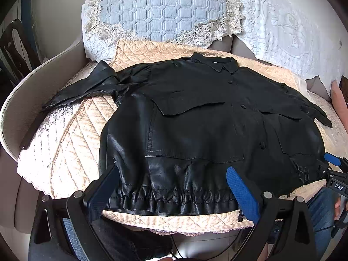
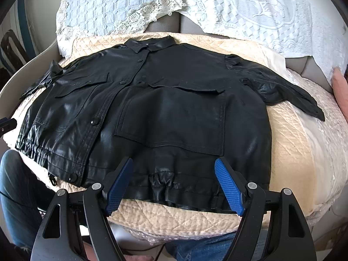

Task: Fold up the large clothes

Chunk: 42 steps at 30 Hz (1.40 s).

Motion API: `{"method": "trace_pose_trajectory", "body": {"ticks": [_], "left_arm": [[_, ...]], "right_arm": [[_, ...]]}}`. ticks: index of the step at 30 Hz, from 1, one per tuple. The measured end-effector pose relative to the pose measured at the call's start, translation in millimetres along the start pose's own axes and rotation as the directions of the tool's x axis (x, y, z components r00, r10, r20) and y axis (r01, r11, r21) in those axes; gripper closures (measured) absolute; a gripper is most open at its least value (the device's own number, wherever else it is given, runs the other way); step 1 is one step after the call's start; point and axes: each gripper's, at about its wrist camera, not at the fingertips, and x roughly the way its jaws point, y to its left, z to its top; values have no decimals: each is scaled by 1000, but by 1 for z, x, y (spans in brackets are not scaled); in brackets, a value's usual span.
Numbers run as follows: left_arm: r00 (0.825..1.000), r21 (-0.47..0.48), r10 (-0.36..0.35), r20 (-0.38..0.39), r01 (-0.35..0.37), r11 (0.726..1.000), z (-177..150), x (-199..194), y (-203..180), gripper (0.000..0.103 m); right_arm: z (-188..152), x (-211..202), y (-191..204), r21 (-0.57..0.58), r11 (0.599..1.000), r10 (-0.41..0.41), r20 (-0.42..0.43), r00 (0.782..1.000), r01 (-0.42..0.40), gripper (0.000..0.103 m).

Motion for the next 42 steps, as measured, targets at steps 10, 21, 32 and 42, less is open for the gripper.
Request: {"method": "trace_pose_trajectory", "body": {"ticks": [10, 21, 32, 42], "left_arm": [[1000, 1, -1, 1, 1, 1000, 3, -2, -3, 3], [1000, 2, 2, -8, -2, 1000, 2, 0, -4, 3], [1000, 10, 9, -12, -9, 1000, 1, 1, -5, 3], [1000, 12, 17, -22, -17, 1000, -3, 6, -6, 3]], "right_arm": [[-1, 0, 0, 2, 1000, -2, 3, 1000, 2, 25], [0, 0, 0, 5, 1000, -1, 6, 1000, 1, 25], [0, -1, -1, 8, 1000, -5, 18, 1000, 5, 25], [0, 0, 1, 6, 1000, 1, 19, 1000, -1, 25]]}}
